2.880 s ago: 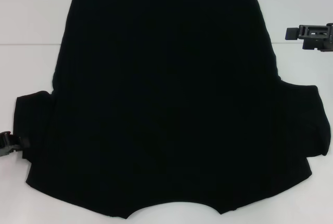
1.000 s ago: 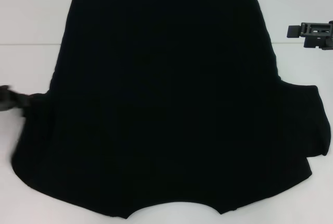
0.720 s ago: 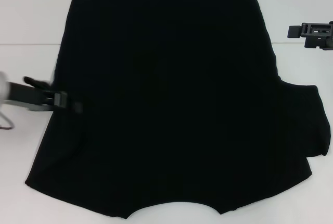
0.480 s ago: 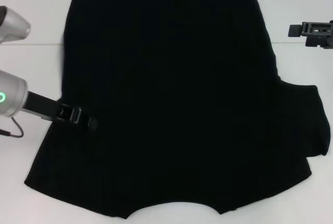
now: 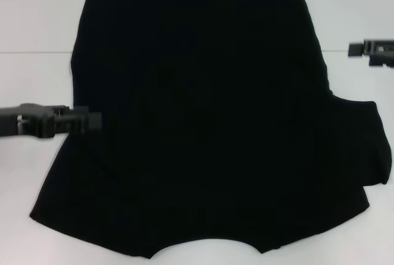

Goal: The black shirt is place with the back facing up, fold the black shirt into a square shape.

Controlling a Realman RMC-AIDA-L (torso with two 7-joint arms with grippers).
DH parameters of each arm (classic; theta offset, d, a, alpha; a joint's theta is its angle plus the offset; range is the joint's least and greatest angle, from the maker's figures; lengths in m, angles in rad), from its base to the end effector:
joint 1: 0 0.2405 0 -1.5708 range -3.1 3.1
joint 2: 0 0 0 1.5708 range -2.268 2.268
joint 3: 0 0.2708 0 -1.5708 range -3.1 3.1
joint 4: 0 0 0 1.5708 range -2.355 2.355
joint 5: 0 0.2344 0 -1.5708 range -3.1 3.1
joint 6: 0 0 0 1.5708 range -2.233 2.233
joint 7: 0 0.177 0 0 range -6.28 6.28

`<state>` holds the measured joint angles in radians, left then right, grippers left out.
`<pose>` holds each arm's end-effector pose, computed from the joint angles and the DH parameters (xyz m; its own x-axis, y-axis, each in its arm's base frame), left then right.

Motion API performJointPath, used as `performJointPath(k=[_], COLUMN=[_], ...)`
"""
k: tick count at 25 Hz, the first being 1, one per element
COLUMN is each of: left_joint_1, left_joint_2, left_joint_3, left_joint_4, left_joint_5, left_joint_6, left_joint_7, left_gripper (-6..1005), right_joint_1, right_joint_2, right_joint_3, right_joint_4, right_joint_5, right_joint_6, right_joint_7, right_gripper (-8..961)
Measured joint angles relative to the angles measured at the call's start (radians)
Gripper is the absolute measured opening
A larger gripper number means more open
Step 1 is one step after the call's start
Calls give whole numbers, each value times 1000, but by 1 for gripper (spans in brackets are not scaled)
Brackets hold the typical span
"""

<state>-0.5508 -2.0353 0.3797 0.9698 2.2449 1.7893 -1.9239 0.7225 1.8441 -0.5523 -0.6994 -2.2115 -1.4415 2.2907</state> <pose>-0.2900 0.3690 0.0686 0.5831 0.6340 0.5080 0.7651 -0.6388 -0.0810 0.2775 0.4640 0.0949 0.3584 -0.7609 -0.5409 -0.9258 -0.3644 -0.1008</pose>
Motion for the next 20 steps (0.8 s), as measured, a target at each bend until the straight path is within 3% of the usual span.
performJointPath(k=[5, 10, 15, 20], left_joint_1=[68, 68, 52, 41], left_joint_2=[-36, -39, -42, -50], left_joint_3=[-18, -20, -19, -20], left_joint_4=[-30, -61, -65, -69], left_joint_5=[-84, -90, -93, -93], left_joint_6=[61, 51, 50, 36], left_joint_7=[150, 141, 142, 142], left_gripper=[518, 624, 666, 663], right_joint_1=[-3, -58, -118, -148], right_joint_2=[-34, -61, -62, -32], right_joint_3=[1, 15, 17, 10], right_joint_4=[0, -24, -46, -42], right_joint_5=[-161, -216, -218, -270], right_joint_6=[-85, -177, -190, -140], right_joint_7=[41, 138, 172, 167], right_gripper=[924, 891, 836, 738])
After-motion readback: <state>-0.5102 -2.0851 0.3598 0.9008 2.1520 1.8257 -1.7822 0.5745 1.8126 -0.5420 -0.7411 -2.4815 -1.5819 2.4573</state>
